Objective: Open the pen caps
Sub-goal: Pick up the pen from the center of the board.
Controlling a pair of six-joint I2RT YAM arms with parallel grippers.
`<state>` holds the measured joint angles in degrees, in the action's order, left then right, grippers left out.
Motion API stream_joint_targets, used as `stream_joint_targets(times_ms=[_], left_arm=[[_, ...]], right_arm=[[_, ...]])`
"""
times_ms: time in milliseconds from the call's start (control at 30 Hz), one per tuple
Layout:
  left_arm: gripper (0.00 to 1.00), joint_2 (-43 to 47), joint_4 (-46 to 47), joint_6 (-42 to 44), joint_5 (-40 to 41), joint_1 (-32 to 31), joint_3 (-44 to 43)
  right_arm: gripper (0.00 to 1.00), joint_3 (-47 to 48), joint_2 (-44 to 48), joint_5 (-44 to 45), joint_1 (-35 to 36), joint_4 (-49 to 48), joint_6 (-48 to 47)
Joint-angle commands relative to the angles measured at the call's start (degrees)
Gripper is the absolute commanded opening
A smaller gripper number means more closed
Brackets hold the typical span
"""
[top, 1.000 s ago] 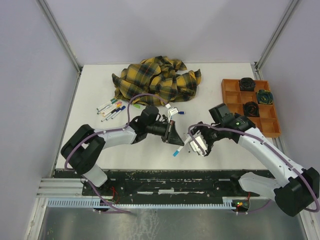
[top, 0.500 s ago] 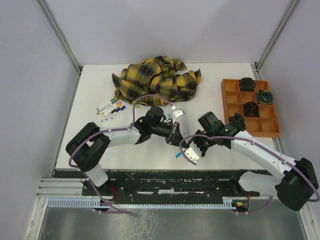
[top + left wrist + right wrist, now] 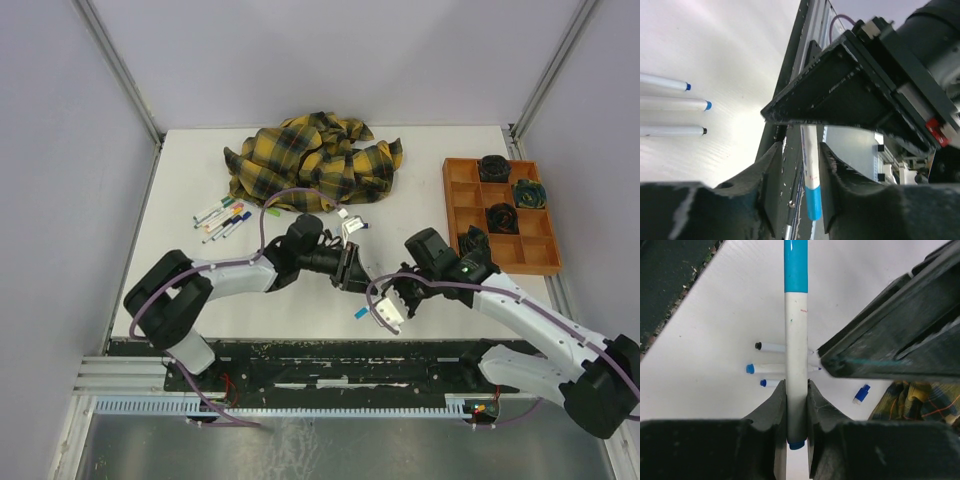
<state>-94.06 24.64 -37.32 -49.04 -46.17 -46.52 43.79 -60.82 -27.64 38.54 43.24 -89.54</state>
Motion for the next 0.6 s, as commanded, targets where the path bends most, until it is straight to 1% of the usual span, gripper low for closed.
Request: stream_joint_targets(times_ms=[0, 133, 200, 267, 300, 333, 400, 500, 567], left_arm=[[0.43, 9.7, 6.5, -1.2, 7.3, 0.8, 4.0], [0.46, 18.5, 9.1, 1.2, 16.1, 1.6, 8.6], [0.51, 23.4, 9.5, 2.8, 22.5, 1.8, 10.8], [0.61, 27.9, 10.7, 2.8, 28.9, 1.8, 12.9], [0.68, 29.9, 11.9, 2.1, 31.7, 1.8, 14.0], [0.78, 31.4, 13.6, 1.3, 33.9, 1.8, 15.3], [0.88, 33.5, 17.4, -1.2, 37.5, 1.8, 17.9], [0.89, 34.2, 23.5, -5.7, 39.6, 1.8, 20.6], [0.89, 33.3, 29.4, -10.4, 40.3, 1.8, 22.6]], right_arm=[[0.0, -1.0, 4.1, -5.1, -2.9, 1.4, 5.3], [0.0, 0.9, 6.0, -9.5, -7.9, 4.7, 10.2], [0.0, 2.4, 6.5, -12.1, -10.9, 6.1, 14.3], [0.0, 3.9, 6.7, -14.6, -13.6, 6.4, 19.8], [0.0, 4.6, 6.8, -15.4, -15.2, 5.5, 23.9], [0.0, 5.3, 6.8, -15.8, -16.1, 4.2, 28.8], [0.0, 6.7, 6.5, -16.0, -17.6, 1.3, 39.2], [0.0, 9.0, 5.2, -16.0, -19.1, -1.9, 53.1], [0.0, 10.5, 3.7, -17.8, -19.7, -2.4, 58.7]])
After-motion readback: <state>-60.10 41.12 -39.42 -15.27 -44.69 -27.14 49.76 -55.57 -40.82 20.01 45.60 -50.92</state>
